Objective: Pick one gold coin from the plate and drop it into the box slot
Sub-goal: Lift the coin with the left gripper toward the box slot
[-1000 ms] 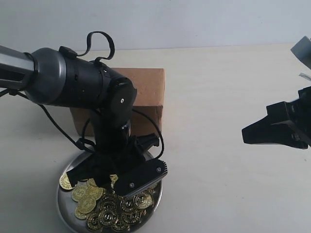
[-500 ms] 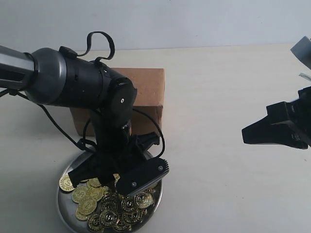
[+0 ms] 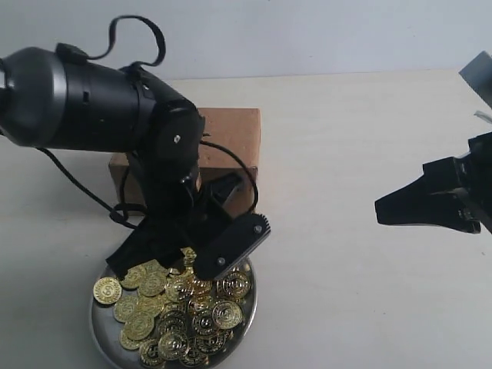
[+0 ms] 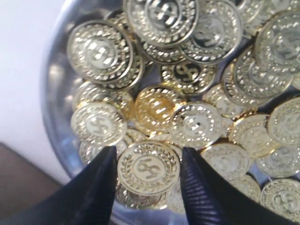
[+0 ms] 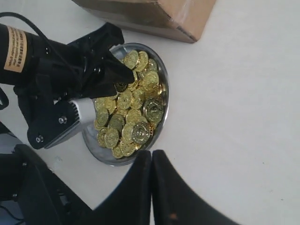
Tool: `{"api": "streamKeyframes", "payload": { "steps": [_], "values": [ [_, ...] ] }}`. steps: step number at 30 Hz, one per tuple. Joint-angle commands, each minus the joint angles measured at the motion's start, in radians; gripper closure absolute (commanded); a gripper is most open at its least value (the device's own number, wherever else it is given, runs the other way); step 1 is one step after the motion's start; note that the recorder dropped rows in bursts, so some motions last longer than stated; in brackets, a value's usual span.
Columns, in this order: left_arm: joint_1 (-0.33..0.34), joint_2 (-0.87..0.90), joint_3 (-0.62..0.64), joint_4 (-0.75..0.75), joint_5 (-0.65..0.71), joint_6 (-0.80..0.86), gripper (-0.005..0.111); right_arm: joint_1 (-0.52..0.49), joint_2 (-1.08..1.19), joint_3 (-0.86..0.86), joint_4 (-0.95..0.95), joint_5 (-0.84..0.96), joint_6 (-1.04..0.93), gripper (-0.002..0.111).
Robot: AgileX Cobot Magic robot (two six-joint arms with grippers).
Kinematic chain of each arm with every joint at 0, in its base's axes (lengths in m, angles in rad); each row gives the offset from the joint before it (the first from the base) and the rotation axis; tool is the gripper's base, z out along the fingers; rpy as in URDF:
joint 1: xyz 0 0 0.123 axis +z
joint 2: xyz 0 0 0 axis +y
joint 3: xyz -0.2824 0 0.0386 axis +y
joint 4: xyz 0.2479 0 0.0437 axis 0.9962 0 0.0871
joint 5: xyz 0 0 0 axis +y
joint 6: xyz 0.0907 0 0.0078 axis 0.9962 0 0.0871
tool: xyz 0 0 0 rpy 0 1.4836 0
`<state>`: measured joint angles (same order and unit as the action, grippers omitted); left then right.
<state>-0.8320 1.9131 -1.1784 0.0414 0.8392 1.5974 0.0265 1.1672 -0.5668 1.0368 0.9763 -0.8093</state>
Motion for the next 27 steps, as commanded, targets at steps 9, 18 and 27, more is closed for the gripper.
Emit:
{"api": "streamKeyframes", "payload": {
  "steps": [9,18,27],
  "values": [
    [-0.001,-0.228,0.002,0.008,0.054,-0.279,0.07,0.223,0.063,-0.009,0.221,-0.272,-0.073,0.105],
    [0.104,-0.406,0.002,-0.061,0.09,-0.447,0.07,0.444,0.244,-0.024,0.708,-0.327,-0.419,0.084],
    [0.155,-0.509,0.042,-0.187,0.071,-0.411,0.07,0.508,0.38,-0.194,0.708,-0.225,-0.387,0.063]
  ]
}}
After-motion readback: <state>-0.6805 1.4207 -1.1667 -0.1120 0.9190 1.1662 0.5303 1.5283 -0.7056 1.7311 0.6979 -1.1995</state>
